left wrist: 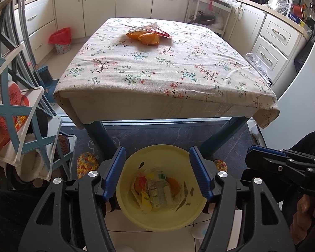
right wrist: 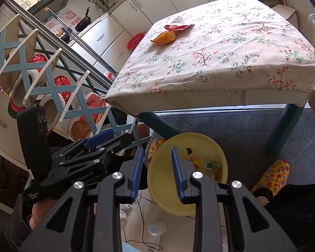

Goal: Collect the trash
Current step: 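Open the right tool to drop the orange peel into the bucket, then move both tools back up toward the red wrapper and peel on the table, then grasp the red wrapper with the right tool while the left tool grasps an orange peel, then carry the red wrapper and orange peel down over the yellow bucket, then open both tools to drop the wrapper and peel into the bucket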

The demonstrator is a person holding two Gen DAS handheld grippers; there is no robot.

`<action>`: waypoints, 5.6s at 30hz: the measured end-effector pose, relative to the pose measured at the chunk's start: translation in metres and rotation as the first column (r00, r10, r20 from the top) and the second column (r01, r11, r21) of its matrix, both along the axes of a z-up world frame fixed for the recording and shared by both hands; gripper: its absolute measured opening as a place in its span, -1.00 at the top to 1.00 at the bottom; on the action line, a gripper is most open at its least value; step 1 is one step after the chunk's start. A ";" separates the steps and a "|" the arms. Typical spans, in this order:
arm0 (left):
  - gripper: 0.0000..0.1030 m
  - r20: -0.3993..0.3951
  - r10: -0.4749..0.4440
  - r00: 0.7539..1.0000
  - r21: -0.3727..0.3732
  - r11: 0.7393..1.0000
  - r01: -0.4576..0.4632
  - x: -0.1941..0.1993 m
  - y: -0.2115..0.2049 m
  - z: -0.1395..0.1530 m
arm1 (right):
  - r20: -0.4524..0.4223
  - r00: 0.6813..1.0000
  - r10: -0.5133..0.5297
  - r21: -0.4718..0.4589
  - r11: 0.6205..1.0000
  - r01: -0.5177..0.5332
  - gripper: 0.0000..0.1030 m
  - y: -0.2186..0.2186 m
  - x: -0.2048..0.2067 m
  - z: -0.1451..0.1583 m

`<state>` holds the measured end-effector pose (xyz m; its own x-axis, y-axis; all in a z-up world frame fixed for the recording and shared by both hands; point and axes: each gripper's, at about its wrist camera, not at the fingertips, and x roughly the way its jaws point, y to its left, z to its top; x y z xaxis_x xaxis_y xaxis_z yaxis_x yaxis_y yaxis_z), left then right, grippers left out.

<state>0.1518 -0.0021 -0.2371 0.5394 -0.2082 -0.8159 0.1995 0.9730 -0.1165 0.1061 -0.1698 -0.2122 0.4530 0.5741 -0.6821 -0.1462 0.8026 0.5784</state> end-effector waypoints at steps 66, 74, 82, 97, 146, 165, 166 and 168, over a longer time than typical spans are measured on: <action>-0.44 0.068 0.032 0.997 -0.055 0.998 -0.028 0.177 -0.002 0.032 | -0.198 0.958 -0.209 0.305 0.916 0.262 0.26 -0.050 0.231 -0.002; -0.44 0.045 0.032 0.998 -0.058 0.998 -0.030 0.227 -0.008 0.019 | -0.228 0.946 -0.231 0.287 0.912 0.292 0.25 -0.041 0.275 -0.013; -0.44 0.018 0.023 1.000 -0.074 0.997 -0.022 0.266 -0.017 0.006 | -0.275 0.932 -0.236 0.323 0.890 0.321 0.26 -0.038 0.292 -0.029; 0.47 -0.012 -0.024 1.000 -0.137 0.990 0.022 0.284 -0.023 0.001 | -0.184 0.957 -0.225 0.375 0.884 0.280 0.92 -0.039 0.304 -0.009; 0.67 0.177 0.016 0.984 -0.096 0.995 0.001 0.100 0.015 0.064 | -0.012 0.935 -0.356 0.516 0.798 0.311 0.95 -0.118 0.092 0.031; 0.66 0.104 -0.037 0.994 -0.082 0.996 0.045 0.026 0.012 0.046 | 0.011 0.991 -0.133 0.363 0.924 0.120 0.95 -0.068 0.035 0.023; 0.66 0.093 -0.044 0.995 -0.078 0.996 0.051 0.022 0.010 0.043 | 0.010 0.993 -0.120 0.344 0.933 0.110 0.95 -0.065 0.034 0.021; 0.66 0.074 -0.055 0.996 -0.067 0.996 0.060 0.015 0.008 0.036 | -0.004 0.997 -0.073 0.288 0.955 0.071 0.95 -0.053 0.031 0.018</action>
<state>0.1671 0.0054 -0.2008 0.5818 -0.2947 -0.7581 0.2649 0.9499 -0.1659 0.1367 -0.2223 -0.1947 0.5043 0.7111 -0.4899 -0.0990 0.6112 0.7853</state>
